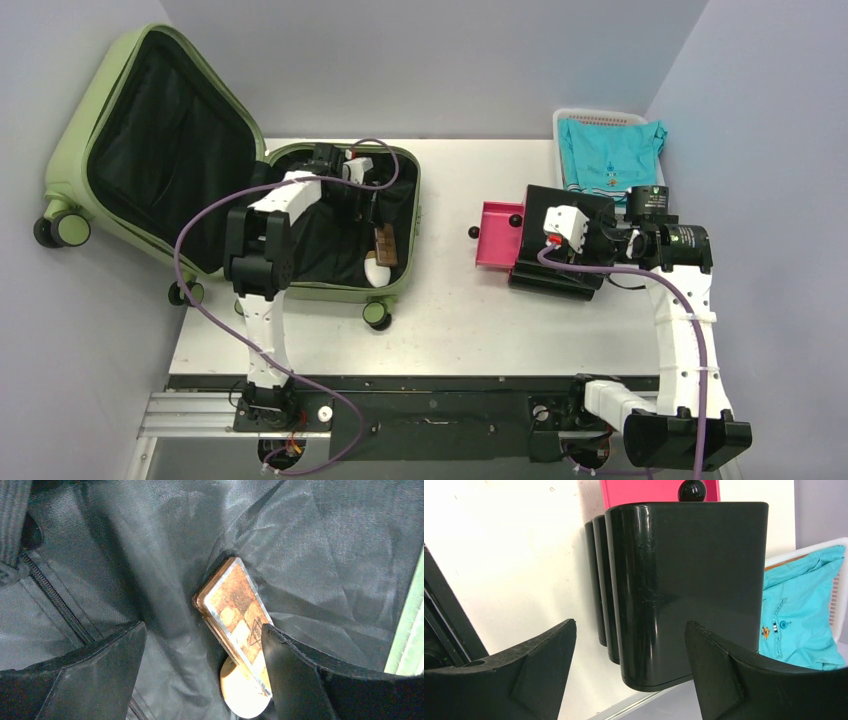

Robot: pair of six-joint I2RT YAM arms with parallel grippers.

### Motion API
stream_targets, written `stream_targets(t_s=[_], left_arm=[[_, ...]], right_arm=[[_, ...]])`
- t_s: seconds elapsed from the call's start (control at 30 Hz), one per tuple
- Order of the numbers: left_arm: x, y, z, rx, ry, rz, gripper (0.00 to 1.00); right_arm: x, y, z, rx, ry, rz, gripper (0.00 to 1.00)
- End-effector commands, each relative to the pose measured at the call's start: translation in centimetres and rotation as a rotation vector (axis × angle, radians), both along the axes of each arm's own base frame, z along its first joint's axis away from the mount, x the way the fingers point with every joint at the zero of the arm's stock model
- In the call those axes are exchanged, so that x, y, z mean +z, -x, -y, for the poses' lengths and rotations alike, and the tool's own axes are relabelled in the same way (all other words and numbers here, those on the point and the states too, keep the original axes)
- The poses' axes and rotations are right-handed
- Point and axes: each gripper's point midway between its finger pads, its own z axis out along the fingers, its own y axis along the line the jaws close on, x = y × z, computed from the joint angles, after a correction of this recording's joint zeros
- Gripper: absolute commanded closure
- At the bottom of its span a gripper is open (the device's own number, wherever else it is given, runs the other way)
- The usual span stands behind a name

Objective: Open, take out, and arrange the luggage
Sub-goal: Pick up the personal item from the luggage.

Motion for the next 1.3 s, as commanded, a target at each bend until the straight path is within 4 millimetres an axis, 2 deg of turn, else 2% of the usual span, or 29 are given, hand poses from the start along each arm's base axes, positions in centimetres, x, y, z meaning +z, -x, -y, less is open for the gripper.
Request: stream_targets(t_s=[0.0, 0.13, 0.33, 0.47, 0.7, 0.8, 0.9, 1.07, 1.13, 1.27], left_arm=[[-0.6, -0.3, 1.3, 0.02, 0.078, -0.025, 0.2], [-1.3, -0.1, 2.1, 0.037, 0.132, -0.064, 0.24], [-0.3, 0.5, 3.3, 0.048, 0.217, -0.076, 0.31], [1.3, 0.4, 3.3, 0.058, 0.222, -0.03, 0.31], [5.9, -0.6, 2.6, 0.083, 0.215, 0.111, 0.24], [6.6, -0.2, 2.8, 0.08, 0.219, 0.11, 0.24], [6.0, 0.9, 3.0, 0.069, 0.214, 0.069, 0.24], [3.6, 2.8, 3.6, 0.055, 0.192, -0.005, 0.25], [2.8, 3.1, 3.4, 0.061, 0.176, -0.024, 0.25], [2.9, 2.8, 3.0, 0.073, 0.157, 0.001, 0.25]], right_arm=[[0.3, 0.5, -0.9, 0.028, -0.05, 0.011, 0.26], [0.0, 0.6, -0.8, 0.023, -0.043, 0.005, 0.26], [-0.2, 0.7, -0.6, 0.019, -0.035, 0.002, 0.26], [-0.1, 0.6, -0.7, 0.021, -0.038, 0.004, 0.26], [-0.1, 0.5, -0.8, 0.025, -0.043, 0.004, 0.26], [0.0, 0.5, -0.9, 0.028, -0.045, 0.007, 0.26], [0.2, 0.5, -0.9, 0.03, -0.045, 0.01, 0.26], [-0.1, 0.6, -1.0, 0.034, -0.045, 0.006, 0.26], [-0.1, 0.7, -1.0, 0.036, -0.044, 0.005, 0.26], [-0.3, 0.8, -1.0, 0.037, -0.037, 0.0, 0.26]])
